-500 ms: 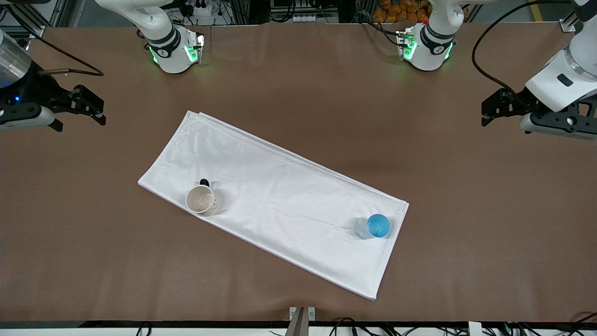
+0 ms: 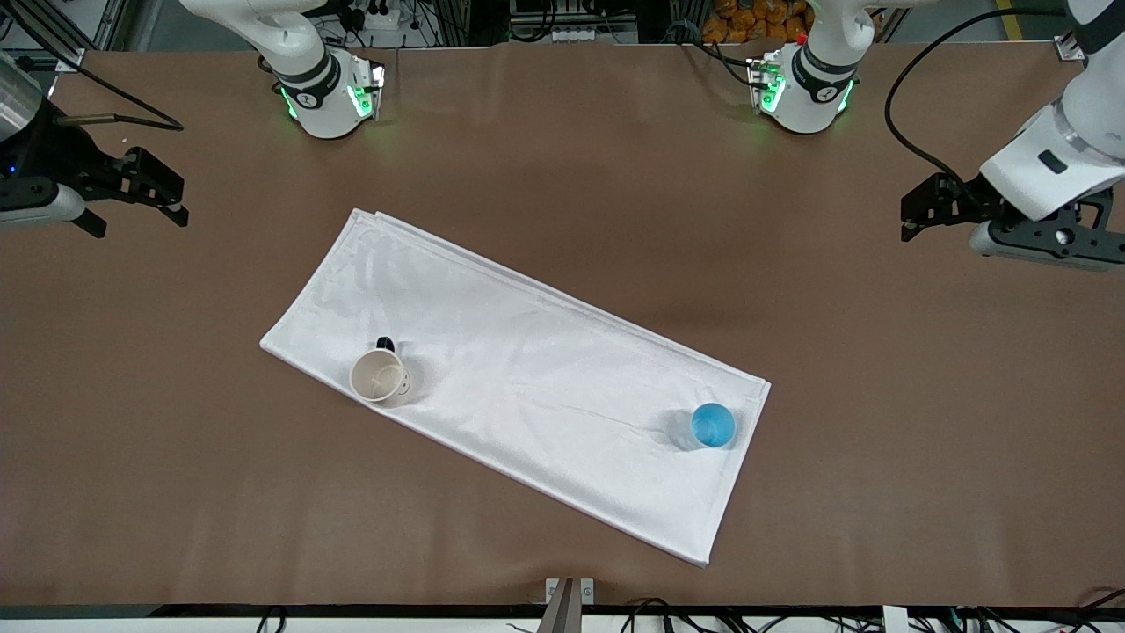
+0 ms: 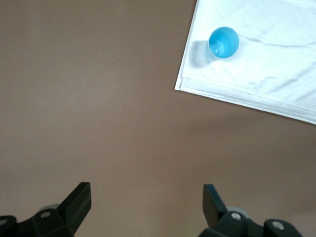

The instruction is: Place blue cup into white mug on table

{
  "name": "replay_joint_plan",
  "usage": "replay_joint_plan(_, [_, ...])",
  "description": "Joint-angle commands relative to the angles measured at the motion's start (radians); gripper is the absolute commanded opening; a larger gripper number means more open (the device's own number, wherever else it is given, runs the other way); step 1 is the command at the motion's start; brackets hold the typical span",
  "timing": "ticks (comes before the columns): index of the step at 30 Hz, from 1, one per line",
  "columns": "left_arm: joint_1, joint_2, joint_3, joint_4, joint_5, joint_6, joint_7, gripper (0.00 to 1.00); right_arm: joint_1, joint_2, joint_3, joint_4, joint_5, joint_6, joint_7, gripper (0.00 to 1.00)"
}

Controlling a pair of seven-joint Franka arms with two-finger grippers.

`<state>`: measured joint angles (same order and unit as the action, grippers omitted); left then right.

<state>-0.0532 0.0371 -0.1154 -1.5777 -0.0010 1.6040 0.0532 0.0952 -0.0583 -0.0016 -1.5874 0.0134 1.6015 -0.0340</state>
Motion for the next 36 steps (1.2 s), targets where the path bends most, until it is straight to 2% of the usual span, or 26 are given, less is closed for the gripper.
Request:
replay_joint_plan(1, [-0.011,0.047,-0.006,0.031,0.039,-0.013,-0.018,1.0,-0.011,-0.031,0.003,-0.032,0.013,0.003,0.0,1.0])
replay_joint_plan(8, [-0.007,0.073,-0.004,0.038,0.023,-0.012,-0.021,1.0,-0.009,-0.032,0.003,-0.043,0.013,0.005,0.032,1.0])
replay_joint_plan(13, [0.01,0.093,0.005,0.038,-0.076,-0.01,-0.021,1.0,-0.009,-0.032,0.003,-0.045,0.014,0.003,0.046,1.0])
replay_joint_plan(19, [0.0,0.133,0.006,0.036,-0.036,-0.003,-0.019,1.0,-0.005,-0.032,0.005,-0.045,0.014,0.001,0.065,1.0])
replay_joint_plan(21, [-0.008,0.147,0.0,0.036,0.002,0.03,-0.021,1.0,-0.003,-0.031,0.006,-0.045,0.014,0.003,0.065,1.0])
replay_joint_plan(26, [-0.011,0.199,-0.004,0.039,-0.01,0.092,-0.048,1.0,0.001,-0.028,0.012,-0.057,0.014,0.003,0.066,1.0])
replay_joint_plan(33, [-0.054,0.291,-0.004,0.042,-0.007,0.229,-0.151,1.0,0.029,-0.022,0.072,-0.101,0.014,0.029,0.155,1.0])
replay_joint_plan(36, [-0.086,0.334,-0.003,0.044,-0.001,0.29,-0.214,1.0,0.058,-0.014,0.078,-0.132,0.014,0.061,0.178,1.0])
